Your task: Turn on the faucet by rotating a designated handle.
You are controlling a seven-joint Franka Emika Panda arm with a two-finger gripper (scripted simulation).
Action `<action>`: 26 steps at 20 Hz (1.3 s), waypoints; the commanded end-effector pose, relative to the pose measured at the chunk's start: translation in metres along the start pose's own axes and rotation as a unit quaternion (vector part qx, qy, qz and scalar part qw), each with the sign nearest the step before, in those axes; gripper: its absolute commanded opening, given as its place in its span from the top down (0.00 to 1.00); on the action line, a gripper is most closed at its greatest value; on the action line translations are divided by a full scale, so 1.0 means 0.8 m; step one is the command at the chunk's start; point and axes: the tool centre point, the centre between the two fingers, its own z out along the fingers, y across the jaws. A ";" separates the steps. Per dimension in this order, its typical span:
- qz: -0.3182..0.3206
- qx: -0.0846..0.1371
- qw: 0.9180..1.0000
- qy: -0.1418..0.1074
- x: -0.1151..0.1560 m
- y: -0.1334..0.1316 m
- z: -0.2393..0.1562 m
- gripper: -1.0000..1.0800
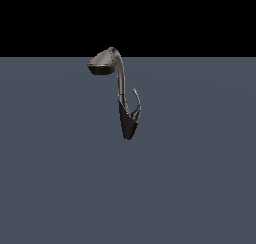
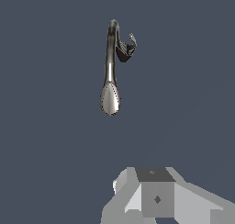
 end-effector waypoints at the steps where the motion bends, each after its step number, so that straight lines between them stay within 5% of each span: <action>1: 0.015 0.012 1.000 -0.005 0.010 -0.004 0.004 1.00; 8: 0.085 0.061 0.994 -0.028 0.056 -0.016 0.025 1.00; 14: 0.172 0.112 0.977 -0.057 0.109 -0.026 0.053 1.00; 20: 0.263 0.158 0.948 -0.089 0.163 -0.029 0.089 1.00; 26: 0.358 0.198 0.904 -0.122 0.216 -0.025 0.131 1.00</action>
